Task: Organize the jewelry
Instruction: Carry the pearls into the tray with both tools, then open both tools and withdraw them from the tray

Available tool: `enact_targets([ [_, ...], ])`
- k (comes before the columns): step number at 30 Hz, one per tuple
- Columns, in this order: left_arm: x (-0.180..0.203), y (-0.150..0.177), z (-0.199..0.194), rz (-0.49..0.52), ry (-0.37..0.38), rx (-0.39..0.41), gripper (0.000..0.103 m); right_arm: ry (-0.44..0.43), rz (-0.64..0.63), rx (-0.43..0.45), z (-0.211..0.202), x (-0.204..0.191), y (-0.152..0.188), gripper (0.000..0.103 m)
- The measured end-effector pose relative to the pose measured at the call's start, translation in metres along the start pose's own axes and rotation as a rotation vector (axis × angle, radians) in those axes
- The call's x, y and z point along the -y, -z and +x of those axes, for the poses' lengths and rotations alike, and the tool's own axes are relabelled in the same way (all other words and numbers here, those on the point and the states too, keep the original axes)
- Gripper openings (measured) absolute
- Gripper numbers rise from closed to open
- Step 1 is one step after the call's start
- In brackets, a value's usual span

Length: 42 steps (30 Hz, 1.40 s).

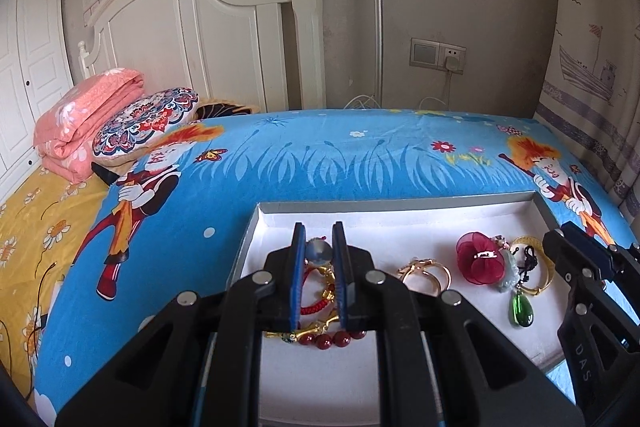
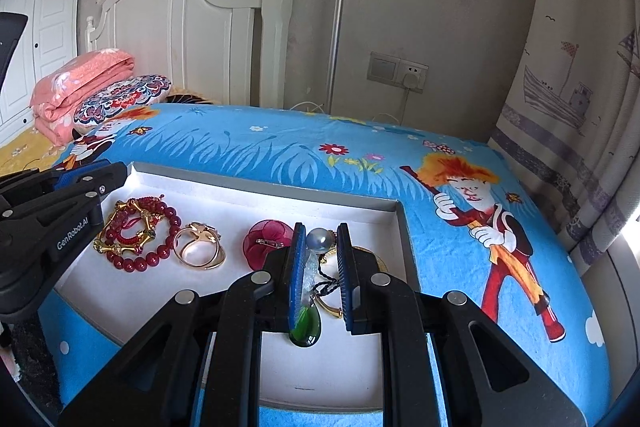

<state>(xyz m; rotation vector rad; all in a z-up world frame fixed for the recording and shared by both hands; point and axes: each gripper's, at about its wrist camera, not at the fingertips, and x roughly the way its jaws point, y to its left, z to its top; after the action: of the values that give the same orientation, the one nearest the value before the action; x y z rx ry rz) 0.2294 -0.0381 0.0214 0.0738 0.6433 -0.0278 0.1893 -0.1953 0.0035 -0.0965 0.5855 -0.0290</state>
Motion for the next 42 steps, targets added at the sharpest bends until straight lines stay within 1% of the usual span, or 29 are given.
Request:
enact_targets([
  [6, 0.006, 0.006, 0.006, 0.017, 0.000, -0.014, 0.013, -0.006, 0.003, -0.019, 0.005, 0.002, 0.002, 0.015],
  [7, 0.006, 0.007, 0.007, 0.017, 0.003, -0.017, 0.015, -0.010, 0.012, -0.022, 0.006, 0.004, 0.002, 0.018],
  [8, 0.007, 0.007, 0.007, 0.015, 0.001, -0.019, 0.024, -0.006, 0.018, -0.029, 0.008, 0.005, 0.002, 0.021],
  [9, 0.006, 0.008, 0.007, 0.009, 0.000, -0.016, 0.030, -0.003, 0.026, -0.033, 0.008, 0.006, 0.002, 0.028],
  [10, 0.004, 0.009, 0.005, 0.001, -0.002, -0.007, 0.040, -0.003, 0.037, -0.033, 0.009, 0.009, 0.002, 0.035],
  [11, 0.003, 0.009, 0.003, -0.006, -0.006, 0.002, 0.044, -0.004, 0.046, -0.033, 0.009, 0.010, 0.002, 0.037],
  [13, 0.001, 0.010, 0.001, -0.009, -0.003, 0.010, 0.046, -0.002, 0.054, -0.034, 0.010, 0.014, 0.002, 0.039],
  [15, 0.000, 0.010, -0.002, -0.008, -0.008, 0.019, 0.051, 0.003, 0.055, -0.035, 0.010, 0.015, 0.002, 0.039],
  [17, 0.000, 0.010, -0.006, -0.008, -0.012, 0.036, 0.061, -0.001, 0.061, -0.036, 0.010, 0.016, 0.002, 0.039],
  [18, 0.001, 0.010, -0.008, -0.007, -0.013, 0.044, 0.064, 0.001, 0.060, -0.035, 0.009, 0.016, 0.003, 0.039],
  [20, 0.003, 0.010, -0.010, 0.001, -0.019, 0.056, 0.072, 0.001, 0.059, -0.034, 0.009, 0.016, 0.003, 0.039],
  [22, 0.004, 0.011, -0.012, 0.008, -0.024, 0.065, 0.077, -0.001, 0.061, -0.037, 0.009, 0.016, 0.003, 0.040],
  [25, 0.004, 0.013, -0.014, 0.010, -0.019, 0.069, 0.085, -0.007, 0.065, -0.040, 0.007, 0.018, 0.005, 0.046],
  [26, 0.004, 0.015, -0.016, 0.006, -0.014, 0.070, 0.088, -0.011, 0.069, -0.042, 0.006, 0.019, 0.006, 0.046],
  [29, 0.000, 0.019, -0.022, -0.009, -0.012, 0.082, 0.093, -0.026, 0.074, -0.039, 0.001, 0.021, 0.008, 0.048],
  [31, -0.002, 0.022, -0.027, -0.009, -0.001, 0.089, 0.095, -0.032, 0.068, -0.032, -0.005, 0.022, 0.009, 0.057],
  [33, -0.003, 0.024, -0.034, 0.005, 0.008, 0.097, 0.098, -0.044, 0.058, -0.031, -0.010, 0.022, 0.010, 0.060],
  [35, -0.004, 0.027, -0.040, 0.025, 0.021, 0.100, 0.098, -0.059, 0.046, -0.027, -0.016, 0.023, 0.010, 0.063],
  [37, -0.006, 0.028, -0.046, 0.039, 0.027, 0.103, 0.098, -0.064, 0.038, -0.021, -0.022, 0.025, 0.011, 0.068],
  [41, -0.012, 0.028, -0.065, 0.024, 0.035, 0.151, 0.098, -0.084, 0.047, -0.015, -0.036, 0.029, 0.014, 0.072],
  [42, -0.013, 0.028, -0.071, 0.018, 0.032, 0.156, 0.098, -0.086, 0.055, -0.009, -0.041, 0.031, 0.015, 0.074],
])
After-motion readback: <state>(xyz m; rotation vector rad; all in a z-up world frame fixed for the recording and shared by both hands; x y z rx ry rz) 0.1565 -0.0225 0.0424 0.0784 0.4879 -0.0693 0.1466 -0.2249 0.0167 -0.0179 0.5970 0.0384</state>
